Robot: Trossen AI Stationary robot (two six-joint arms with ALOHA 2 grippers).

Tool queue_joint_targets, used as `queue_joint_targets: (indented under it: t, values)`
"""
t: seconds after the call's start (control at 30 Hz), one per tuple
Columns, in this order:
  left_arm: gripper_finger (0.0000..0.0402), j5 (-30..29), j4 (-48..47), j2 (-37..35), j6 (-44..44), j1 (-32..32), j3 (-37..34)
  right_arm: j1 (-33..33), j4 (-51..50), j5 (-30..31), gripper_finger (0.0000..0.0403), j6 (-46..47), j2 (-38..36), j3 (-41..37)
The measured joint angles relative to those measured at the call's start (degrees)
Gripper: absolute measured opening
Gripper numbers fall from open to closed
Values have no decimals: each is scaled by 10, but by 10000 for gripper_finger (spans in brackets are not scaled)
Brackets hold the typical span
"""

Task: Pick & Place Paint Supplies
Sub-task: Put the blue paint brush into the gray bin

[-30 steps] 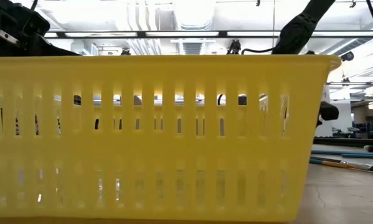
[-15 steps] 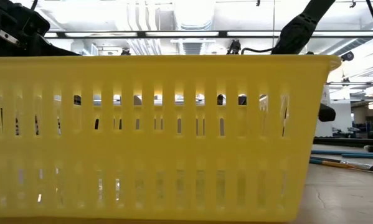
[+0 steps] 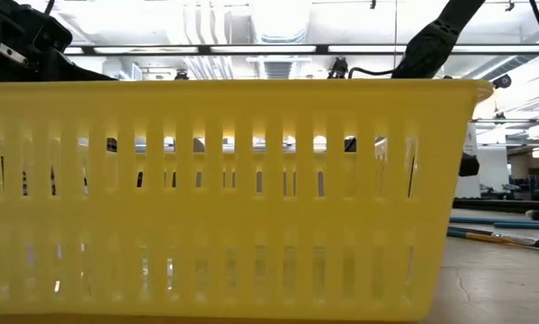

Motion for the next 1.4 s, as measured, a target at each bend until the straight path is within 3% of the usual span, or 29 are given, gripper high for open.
queue_joint_targets:
  t: [0.27, 0.6, 1.0, 1.4]
  values:
    - [0, 0, 0, 0, 0, 0, 0, 0, -1, 0, 28, -44, -11, 7]
    - [0, 0, 0, 0, 0, 0, 0, 20, -3, 2, 28, -118, -84, 16]
    - [0, 0, 0, 0, 0, 0, 0, 94, 132, 10, 28, -295, -181, 16]
    - [0, 0, 0, 0, 0, 0, 0, 126, 245, -147, 28, -478, -180, 30]
